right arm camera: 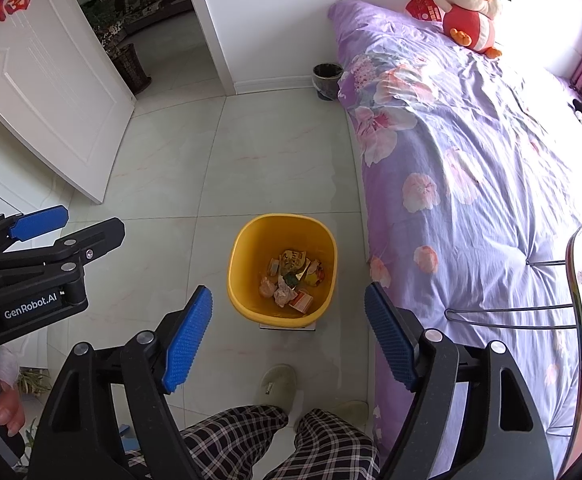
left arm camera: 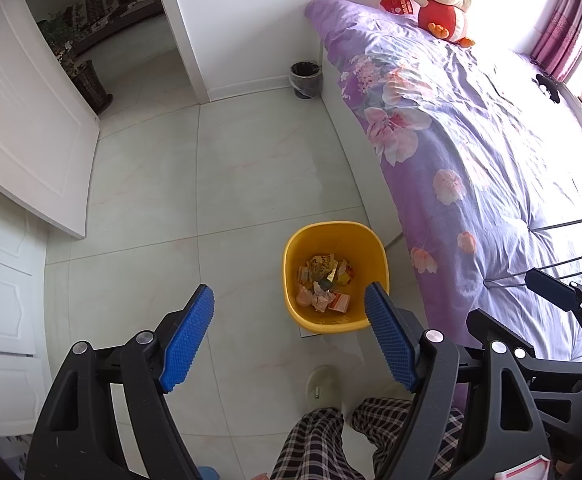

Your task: Collect trash

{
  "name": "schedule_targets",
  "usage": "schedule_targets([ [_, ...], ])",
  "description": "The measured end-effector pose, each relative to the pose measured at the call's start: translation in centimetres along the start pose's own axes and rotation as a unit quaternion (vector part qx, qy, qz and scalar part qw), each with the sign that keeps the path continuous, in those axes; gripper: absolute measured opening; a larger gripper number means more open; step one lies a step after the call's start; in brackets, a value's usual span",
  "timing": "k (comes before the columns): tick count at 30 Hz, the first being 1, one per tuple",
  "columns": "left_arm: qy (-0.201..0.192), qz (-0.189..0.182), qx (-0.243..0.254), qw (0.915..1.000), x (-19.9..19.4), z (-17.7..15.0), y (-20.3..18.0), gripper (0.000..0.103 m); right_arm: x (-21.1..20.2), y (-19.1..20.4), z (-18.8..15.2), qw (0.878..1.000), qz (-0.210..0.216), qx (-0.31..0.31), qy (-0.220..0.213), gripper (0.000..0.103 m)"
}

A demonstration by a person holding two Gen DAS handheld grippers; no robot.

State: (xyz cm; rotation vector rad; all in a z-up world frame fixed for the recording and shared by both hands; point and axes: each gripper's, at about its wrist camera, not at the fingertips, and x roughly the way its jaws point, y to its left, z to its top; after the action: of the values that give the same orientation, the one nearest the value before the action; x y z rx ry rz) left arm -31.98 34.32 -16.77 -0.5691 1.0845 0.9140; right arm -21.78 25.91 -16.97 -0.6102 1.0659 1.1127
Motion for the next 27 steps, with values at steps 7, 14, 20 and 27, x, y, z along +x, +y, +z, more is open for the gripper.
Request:
schedule_targets([
  [7,-0.008,0.01,0.002,0.9999,-0.55,-0.09,-0.22,0.074,-0.33,-0.12,-0.29,1.0,0.0,0.002,-0.001,0.08],
  [14,-0.013,0.01,0.01,0.9998,-0.67,-0.14,-0.51,0.064,-0.38,-0.3,-0.36,1.0,0.001,0.002,-0.001,0.08],
  [20,-0.012,0.008,0.006,0.9999,-0.68,-0.11,-0.53,0.07,-0.37,-0.23,-0.35,1.0,-0.001,0.002,0.0,0.08],
  [27,-0.012,0.014,-0.013,0.9997,-0.75,-0.14,-0.29,0.094,-0.49,-0.5,-0.38,1.0,-0.007,0.002,-0.004,0.085],
])
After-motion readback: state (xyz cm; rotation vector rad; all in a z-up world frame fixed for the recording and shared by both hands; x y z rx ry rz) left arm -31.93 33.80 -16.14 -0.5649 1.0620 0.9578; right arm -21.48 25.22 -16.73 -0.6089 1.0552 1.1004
